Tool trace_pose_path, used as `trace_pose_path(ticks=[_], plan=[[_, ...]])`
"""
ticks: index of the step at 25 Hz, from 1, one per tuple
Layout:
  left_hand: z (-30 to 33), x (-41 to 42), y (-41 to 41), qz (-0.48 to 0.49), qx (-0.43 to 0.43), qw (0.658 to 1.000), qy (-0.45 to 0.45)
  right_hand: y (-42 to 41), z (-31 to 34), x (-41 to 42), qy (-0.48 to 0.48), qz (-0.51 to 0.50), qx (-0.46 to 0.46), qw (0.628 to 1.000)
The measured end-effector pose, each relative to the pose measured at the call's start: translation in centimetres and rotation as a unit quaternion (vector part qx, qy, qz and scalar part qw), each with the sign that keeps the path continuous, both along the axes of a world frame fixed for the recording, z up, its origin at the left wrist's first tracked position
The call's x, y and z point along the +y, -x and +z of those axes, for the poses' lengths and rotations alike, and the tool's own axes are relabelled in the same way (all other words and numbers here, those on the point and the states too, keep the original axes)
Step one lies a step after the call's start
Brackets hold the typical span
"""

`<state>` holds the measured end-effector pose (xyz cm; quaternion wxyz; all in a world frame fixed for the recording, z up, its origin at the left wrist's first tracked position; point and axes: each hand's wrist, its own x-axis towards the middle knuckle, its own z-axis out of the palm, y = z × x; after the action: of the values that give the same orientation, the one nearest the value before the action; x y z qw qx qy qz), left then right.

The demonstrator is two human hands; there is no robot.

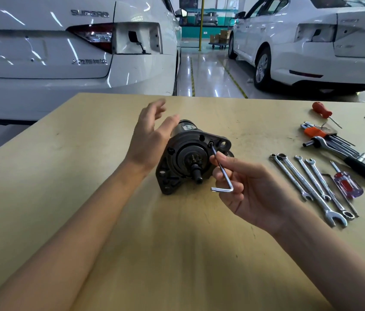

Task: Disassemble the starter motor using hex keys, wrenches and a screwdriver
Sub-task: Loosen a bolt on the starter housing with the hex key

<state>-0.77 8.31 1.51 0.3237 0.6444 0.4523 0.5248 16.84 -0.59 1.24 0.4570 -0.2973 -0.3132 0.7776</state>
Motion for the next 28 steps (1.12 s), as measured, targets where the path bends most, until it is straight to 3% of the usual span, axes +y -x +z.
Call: trace_pose_path(ticks=[2, 5, 8, 11, 19, 28], plan=[[1.6, -0.4, -0.6, -0.102, 0.007, 0.992, -0.072, -0.1, 0.0, -0.1, -0.002, -0.005, -0.003, 1.0], [2.9, -0.1, -1.3, -0.205, 0.112, 0.966, -0.113, -0.1, 0.1, -0.2, -0.009, -0.002, -0.005, 1.0], [2.3, 0.0, -1.8, -0.196, 0.162, 0.958, -0.132, -0.1, 0.1, -0.2, -0.008, -0.005, -0.008, 1.0], [1.2, -0.3, -1.8, -0.161, 0.126, 0.969, -0.139, 0.0, 0.0, -0.1, -0.011, -0.004, -0.005, 1.0], [0.8, -0.7, -1.6, -0.186, 0.109, 0.966, -0.14, -0.1, 0.0, -0.1, -0.007, -0.011, -0.018, 1.0], [1.3, -0.7, -1.8, -0.187, 0.109, 0.97, -0.109, -0.5, 0.6, -0.3, -0.065, -0.049, -0.111, 0.99]])
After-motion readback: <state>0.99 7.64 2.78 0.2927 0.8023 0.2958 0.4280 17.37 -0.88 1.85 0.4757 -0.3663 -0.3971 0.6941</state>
